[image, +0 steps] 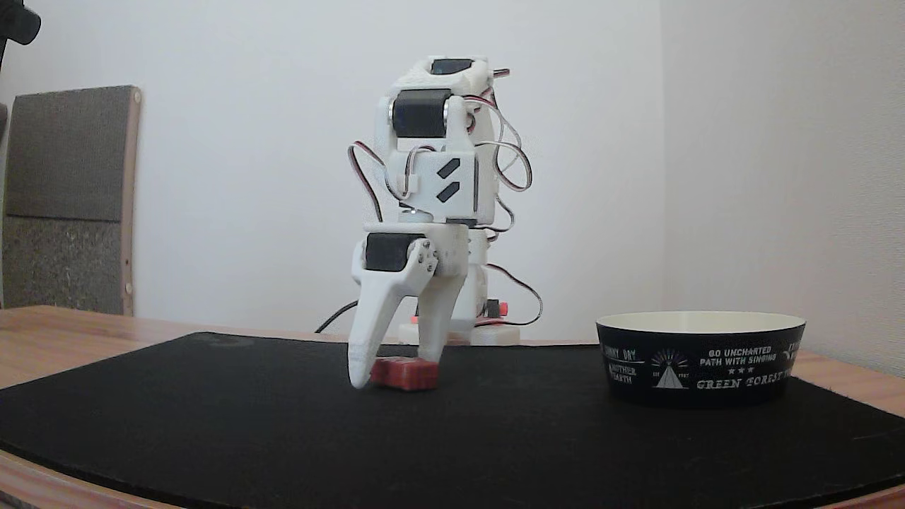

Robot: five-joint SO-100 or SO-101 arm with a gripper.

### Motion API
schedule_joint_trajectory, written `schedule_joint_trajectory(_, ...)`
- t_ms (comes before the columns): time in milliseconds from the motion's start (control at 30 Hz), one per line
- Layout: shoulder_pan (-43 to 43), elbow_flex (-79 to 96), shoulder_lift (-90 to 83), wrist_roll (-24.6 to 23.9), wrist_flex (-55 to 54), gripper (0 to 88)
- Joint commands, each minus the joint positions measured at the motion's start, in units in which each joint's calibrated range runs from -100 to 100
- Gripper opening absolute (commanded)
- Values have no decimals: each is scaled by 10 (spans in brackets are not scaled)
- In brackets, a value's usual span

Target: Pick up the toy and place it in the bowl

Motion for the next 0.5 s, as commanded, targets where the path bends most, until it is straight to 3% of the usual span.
schedule_joint_trajectory(0,3,-19,5,-2,-4,345)
schedule_joint_trajectory(100,1,-19,6,-2,-4,340)
schedule_joint_trajectory(333,7,-19,5,-2,-30,16)
schedule_joint_trajectory(467,7,-19,-4,-2,-32,25)
